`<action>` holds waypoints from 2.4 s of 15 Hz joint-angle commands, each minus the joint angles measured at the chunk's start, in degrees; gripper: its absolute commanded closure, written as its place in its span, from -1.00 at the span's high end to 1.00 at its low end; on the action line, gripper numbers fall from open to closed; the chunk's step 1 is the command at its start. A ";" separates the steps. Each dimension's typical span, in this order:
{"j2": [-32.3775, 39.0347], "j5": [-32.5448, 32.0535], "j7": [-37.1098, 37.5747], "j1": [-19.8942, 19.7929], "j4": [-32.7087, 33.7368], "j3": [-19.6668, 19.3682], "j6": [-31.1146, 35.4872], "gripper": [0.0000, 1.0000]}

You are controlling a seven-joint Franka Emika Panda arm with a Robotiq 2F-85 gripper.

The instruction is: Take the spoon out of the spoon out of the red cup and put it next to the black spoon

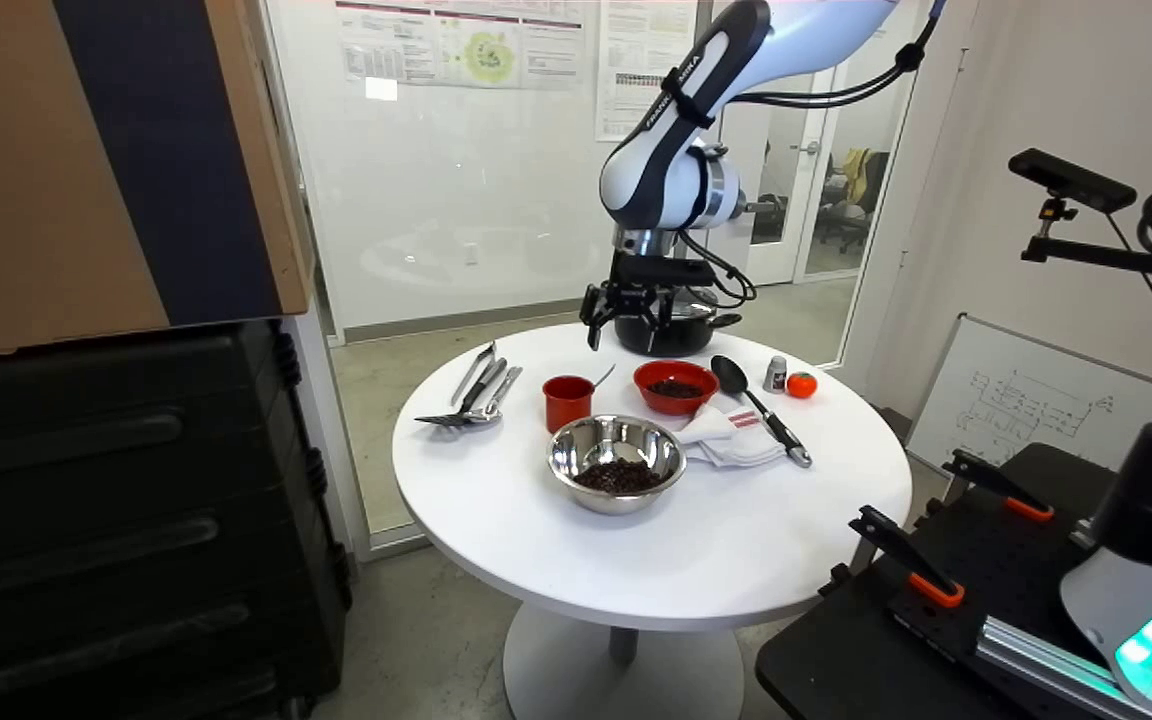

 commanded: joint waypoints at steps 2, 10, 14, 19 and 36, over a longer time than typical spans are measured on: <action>0.83 0.52 0.23 0.18 0.58 -0.14 -0.18 1.00; 2.09 1.48 1.33 -0.11 0.92 -0.32 1.51 1.00; 3.88 2.48 1.38 -0.19 1.95 0.19 3.58 1.00; 6.49 2.53 2.26 1.04 3.33 0.37 5.72 0.94; 8.58 3.01 4.92 1.78 6.51 -0.17 6.35 -0.71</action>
